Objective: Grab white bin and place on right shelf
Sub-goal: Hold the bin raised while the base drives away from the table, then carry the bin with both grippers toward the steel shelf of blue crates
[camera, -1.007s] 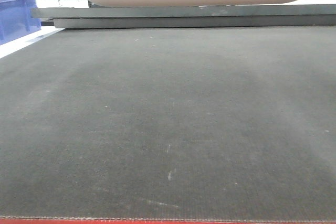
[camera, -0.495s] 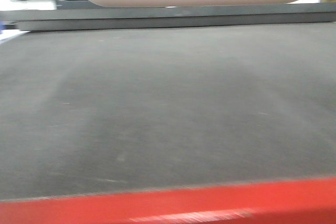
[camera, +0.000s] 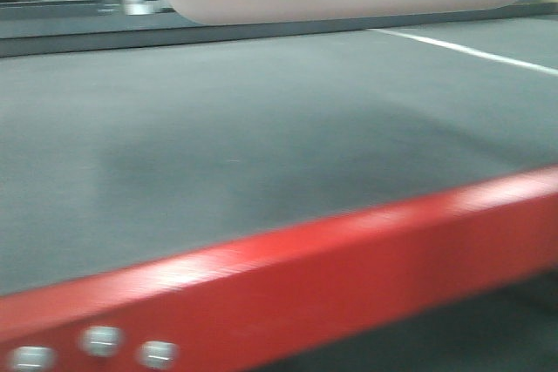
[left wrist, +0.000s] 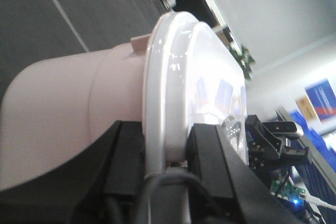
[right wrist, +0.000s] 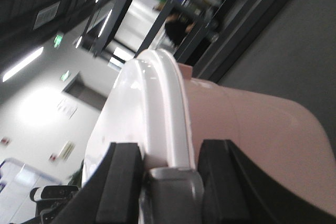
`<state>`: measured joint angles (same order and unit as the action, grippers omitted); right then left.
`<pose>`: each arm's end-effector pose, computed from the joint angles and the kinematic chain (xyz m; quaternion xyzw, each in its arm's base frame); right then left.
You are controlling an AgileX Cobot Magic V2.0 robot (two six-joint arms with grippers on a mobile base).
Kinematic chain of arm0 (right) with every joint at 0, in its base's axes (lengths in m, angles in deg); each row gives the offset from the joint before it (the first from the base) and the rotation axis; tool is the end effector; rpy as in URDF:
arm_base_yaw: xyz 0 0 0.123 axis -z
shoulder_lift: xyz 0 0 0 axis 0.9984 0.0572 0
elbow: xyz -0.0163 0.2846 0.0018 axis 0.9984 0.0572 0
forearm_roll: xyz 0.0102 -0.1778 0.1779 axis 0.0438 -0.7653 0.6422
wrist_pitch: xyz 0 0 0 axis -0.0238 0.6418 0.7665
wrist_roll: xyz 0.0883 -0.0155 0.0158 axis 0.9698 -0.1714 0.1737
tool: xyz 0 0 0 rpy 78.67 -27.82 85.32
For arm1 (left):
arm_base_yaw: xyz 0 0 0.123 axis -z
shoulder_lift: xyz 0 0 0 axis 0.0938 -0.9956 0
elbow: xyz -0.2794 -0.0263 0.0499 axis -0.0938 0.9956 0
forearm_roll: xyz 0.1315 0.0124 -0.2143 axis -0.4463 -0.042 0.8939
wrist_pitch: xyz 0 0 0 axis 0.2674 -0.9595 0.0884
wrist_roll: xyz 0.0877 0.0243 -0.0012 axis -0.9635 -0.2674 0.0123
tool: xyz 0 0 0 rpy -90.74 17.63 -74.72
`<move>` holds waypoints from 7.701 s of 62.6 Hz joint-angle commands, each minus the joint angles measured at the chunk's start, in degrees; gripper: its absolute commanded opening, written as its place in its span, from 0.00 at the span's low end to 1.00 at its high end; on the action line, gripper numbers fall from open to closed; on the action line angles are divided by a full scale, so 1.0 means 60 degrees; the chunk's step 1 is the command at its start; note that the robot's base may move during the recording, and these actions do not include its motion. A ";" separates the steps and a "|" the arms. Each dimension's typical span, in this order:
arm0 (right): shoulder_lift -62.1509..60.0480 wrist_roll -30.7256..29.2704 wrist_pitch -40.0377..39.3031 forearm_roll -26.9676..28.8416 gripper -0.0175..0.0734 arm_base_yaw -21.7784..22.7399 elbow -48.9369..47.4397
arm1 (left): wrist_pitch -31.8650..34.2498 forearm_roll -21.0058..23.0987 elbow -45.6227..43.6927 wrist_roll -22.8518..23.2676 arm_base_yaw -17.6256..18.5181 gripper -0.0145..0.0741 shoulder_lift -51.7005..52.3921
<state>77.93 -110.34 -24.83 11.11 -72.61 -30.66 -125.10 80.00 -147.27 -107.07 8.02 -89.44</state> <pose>0.2636 0.0031 0.3966 0.1531 0.6721 0.5242 0.5001 0.3375 -0.0960 0.3996 0.0554 0.7135 -0.6061 0.3471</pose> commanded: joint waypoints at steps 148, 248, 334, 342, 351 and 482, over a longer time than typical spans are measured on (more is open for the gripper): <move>-0.0401 0.0010 0.1240 0.1415 0.26 -0.0299 -0.0439 | -0.2117 0.0230 -0.0316 -0.0453 0.0461 0.02 0.0399; -0.0401 0.0010 0.1217 0.1415 0.26 -0.0299 -0.0439 | -0.2117 0.0230 -0.0316 -0.0453 0.0461 0.02 0.0399; -0.0401 0.0010 0.1097 0.1407 0.26 -0.0299 -0.0439 | -0.2117 0.0230 -0.0316 -0.0453 0.0461 0.02 0.0399; -0.0401 0.0010 0.1094 0.1407 0.26 -0.0299 -0.0439 | -0.2117 0.0230 -0.0316 -0.0453 0.0461 0.02 0.0399; -0.0401 0.0010 0.1094 0.1407 0.26 -0.0299 -0.0439 | -0.2117 0.0230 -0.0316 -0.0453 0.0461 0.02 0.0399; -0.0401 0.0010 0.1033 0.1407 0.26 -0.0299 -0.0439 | -0.2111 0.0230 -0.0316 -0.0453 0.0461 0.02 0.0399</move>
<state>77.80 -110.34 -27.36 11.61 -72.95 -30.91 -126.29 79.30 -147.27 -106.95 8.38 -89.92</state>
